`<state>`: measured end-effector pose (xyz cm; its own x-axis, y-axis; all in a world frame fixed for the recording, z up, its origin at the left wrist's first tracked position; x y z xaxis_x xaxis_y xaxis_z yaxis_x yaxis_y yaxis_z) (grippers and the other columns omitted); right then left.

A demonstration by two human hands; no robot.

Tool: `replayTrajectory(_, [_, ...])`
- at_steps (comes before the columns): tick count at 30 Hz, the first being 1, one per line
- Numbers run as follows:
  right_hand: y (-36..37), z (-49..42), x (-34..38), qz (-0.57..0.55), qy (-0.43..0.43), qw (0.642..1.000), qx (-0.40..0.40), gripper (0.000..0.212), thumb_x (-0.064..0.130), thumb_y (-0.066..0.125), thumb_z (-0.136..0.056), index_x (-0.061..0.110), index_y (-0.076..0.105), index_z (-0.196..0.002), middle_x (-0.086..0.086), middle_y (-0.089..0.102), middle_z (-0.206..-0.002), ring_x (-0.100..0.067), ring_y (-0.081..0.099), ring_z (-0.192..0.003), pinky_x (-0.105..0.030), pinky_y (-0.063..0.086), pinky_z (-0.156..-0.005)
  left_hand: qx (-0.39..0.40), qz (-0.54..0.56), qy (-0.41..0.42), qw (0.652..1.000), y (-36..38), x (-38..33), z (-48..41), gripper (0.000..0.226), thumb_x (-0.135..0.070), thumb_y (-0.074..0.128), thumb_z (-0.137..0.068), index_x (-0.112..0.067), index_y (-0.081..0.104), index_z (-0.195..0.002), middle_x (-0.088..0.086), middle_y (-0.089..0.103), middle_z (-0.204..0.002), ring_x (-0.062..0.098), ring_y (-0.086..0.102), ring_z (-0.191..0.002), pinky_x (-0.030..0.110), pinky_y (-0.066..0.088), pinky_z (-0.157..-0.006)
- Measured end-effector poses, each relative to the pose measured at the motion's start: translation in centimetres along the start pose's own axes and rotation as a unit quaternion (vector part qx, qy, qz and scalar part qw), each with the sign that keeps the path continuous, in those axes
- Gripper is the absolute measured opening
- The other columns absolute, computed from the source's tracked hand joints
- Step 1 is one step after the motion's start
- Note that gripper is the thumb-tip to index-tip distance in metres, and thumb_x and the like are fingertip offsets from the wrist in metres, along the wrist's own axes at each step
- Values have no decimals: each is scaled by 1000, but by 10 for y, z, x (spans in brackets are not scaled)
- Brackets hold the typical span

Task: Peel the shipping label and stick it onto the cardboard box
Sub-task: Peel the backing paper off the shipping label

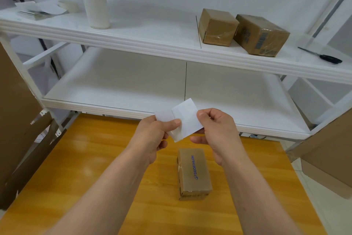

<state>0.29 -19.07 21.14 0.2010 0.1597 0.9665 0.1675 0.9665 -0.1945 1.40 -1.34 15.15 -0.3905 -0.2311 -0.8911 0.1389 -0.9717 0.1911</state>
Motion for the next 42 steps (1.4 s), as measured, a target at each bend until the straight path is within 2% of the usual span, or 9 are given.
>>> replayTrajectory(5, [-4, 1, -2, -9, 6, 1000, -13, 20, 24, 53, -103, 16, 69, -94, -5, 73, -97, -11, 70, -59, -36, 64, -63, 1, -12, 3, 1000, -3, 1, 3, 35, -19, 81, -80, -16, 68, -113, 4, 62, -85, 16, 44, -68, 24, 37, -49])
replayTrajectory(7, [-6, 1, -2, -12, 9, 1000, -16, 20, 24, 52, -103, 15, 69, -94, -6, 72, -100, -14, 70, -67, -31, 61, -59, -6, -10, 9, 1000, -4, 1, 3, 37, -19, 80, -80, -17, 68, -115, 2, 69, -96, 19, 55, -82, 29, 42, -61])
replayTrajectory(10, [-6, 4, -2, -13, 12, 1000, -15, 21, 23, 53, -102, 14, 69, -92, -6, 73, -99, -12, 70, -59, -35, 64, -62, -13, 5, 6, 1000, -4, 0, 7, 37, -15, 79, -81, -16, 67, -116, -2, 70, -103, 19, 59, -98, 33, 42, -83])
replayTrajectory(14, [-3, 8, -1, -7, 10, 1000, -9, 20, 23, 53, -102, 14, 69, -94, -7, 72, -100, -11, 70, -50, -48, 65, -73, -8, 17, 8, 1000, -4, -1, 9, 37, -10, 77, -82, -12, 68, -117, -3, 71, -102, 9, 58, -89, 22, 37, -65])
replayTrajectory(20, [-5, 9, 1, -5, 6, 1000, -13, 20, 24, 54, -101, 15, 69, -94, -9, 71, -103, -12, 70, -49, -56, 62, -79, -18, 10, 3, 1000, -9, 1, 11, 37, -6, 76, -81, -15, 65, -114, 2, 70, -106, 22, 61, -99, 29, 43, -68])
replayTrajectory(23, [-7, 7, 0, -8, 6, 1000, -18, 20, 24, 54, -101, 14, 69, -93, -7, 73, -101, -12, 70, -49, -55, 62, -79, -18, 9, -8, 1000, -10, 3, 10, 44, -5, 75, -82, -12, 63, -124, 6, 69, -117, 29, 60, -110, 32, 46, -74])
replayTrajectory(29, [-4, 6, -2, -15, 10, 1000, -15, 20, 23, 52, -102, 13, 68, -96, -5, 72, -102, -11, 70, -52, -45, 65, -72, 2, 21, -18, 1000, -7, 3, 8, 45, -1, 67, -84, -9, 57, -128, 12, 64, -124, 35, 60, -110, 46, 56, -92])
replayTrajectory(35, [2, 4, -3, -14, 12, 1000, -5, 20, 25, 53, -102, 15, 69, -96, -5, 70, -105, -11, 71, -53, -46, 65, -73, 38, 88, -26, 995, 4, -1, 14, 35, -2, 50, -88, -4, 53, -123, 14, 62, -114, 31, 61, -100, 37, 52, -70])
replayTrajectory(42, [0, -1, -3, -19, 18, 999, -19, 20, 25, 53, -102, 14, 69, -95, -7, 70, -105, -18, 70, -65, -38, 65, -65, 38, 90, -24, 995, 2, 0, 6, 38, -5, 63, -90, -6, 58, -127, 12, 69, -120, 31, 65, -108, 43, 58, -81])
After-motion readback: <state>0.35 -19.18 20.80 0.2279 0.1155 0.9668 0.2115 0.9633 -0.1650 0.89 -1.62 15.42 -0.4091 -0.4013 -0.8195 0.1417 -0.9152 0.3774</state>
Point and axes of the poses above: each hand's wrist, its own z-axis away from the middle knuckle, its own y-axis out of the palm, x = y × z, the point moved 10 cm from there along -z, towards the middle knuckle
